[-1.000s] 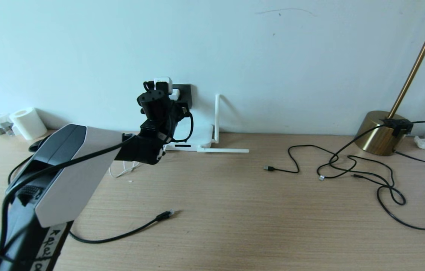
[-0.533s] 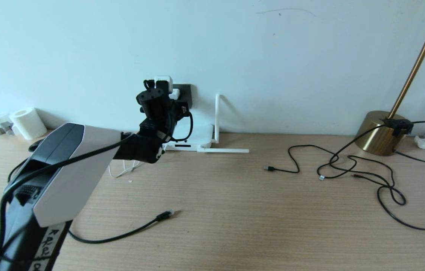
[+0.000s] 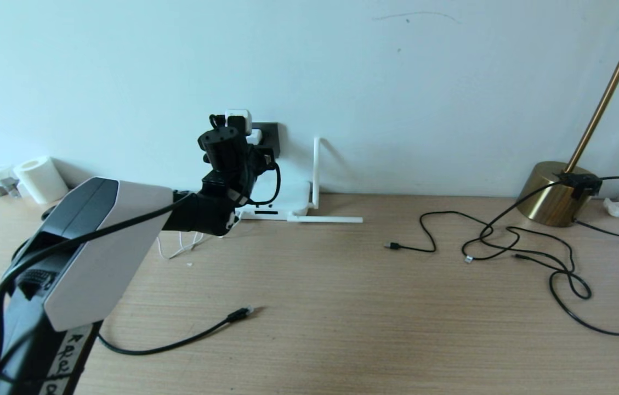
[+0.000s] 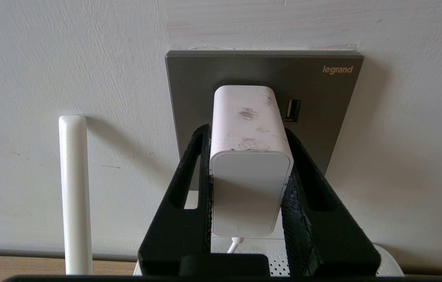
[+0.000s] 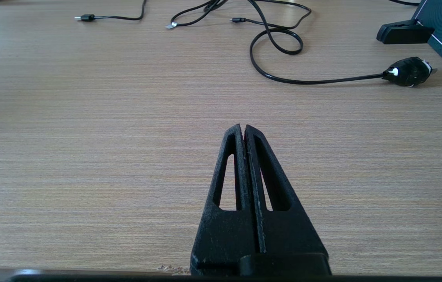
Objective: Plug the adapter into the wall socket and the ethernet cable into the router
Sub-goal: Plug plug into socket
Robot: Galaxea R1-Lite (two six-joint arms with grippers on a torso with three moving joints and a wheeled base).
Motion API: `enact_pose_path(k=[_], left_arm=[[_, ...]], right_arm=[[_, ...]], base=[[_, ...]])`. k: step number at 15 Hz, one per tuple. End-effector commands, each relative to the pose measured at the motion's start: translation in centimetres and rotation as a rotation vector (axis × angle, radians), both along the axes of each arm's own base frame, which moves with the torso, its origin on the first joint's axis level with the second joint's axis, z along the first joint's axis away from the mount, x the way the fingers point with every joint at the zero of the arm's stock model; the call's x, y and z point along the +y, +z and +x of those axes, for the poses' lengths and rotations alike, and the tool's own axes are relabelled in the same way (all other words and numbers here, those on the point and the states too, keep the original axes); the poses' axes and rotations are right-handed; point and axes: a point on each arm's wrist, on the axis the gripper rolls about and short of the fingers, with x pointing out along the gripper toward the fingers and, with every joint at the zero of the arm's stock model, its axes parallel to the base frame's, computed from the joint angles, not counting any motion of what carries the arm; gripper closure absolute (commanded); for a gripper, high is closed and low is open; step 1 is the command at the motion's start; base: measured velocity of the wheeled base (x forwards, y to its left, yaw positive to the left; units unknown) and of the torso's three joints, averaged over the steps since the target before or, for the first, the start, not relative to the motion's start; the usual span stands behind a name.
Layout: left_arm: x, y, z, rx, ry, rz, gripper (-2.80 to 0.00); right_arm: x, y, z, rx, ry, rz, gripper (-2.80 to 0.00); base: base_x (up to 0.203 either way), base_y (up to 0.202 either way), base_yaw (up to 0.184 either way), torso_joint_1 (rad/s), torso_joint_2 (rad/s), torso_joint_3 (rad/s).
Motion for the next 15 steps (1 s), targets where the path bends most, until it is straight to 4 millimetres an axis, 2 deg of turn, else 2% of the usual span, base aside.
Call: enact_pose_path(k=[1,5,9,15], left_arm=[[-0.1,0.0,0.0,-0.003,0.002,-0.002,0.0],[-0.2,0.0,-0.2,-0.008,0.006,-0.007,0.0],[0.0,0.8,-1.5,-0.022,0.001,-0.013,0.0],[0.1,1.0,-1.7,-0.031,0.002,-0.016,0.0]], right_arm=[[0.0,0.0,0.0,-0.001,-0.001,0.0,0.0],[0.0,0.0,0.0,-0.001,-0.001,0.0,0.0],[0.0,0.0,0.0,-0.001,-0.001,0.0,0.0],[0.0,0.0,0.0,-0.001,-0.001,0.001,0.0]], base=[[0.0,0.0,0.0,0.0,0.0,0.0],[0.0,0.0,0.0,0.0,0.0,0.0],[0.0,0.0,0.0,0.0,0.0,0.0],[0.0,0.0,0.0,0.0,0.0,0.0]])
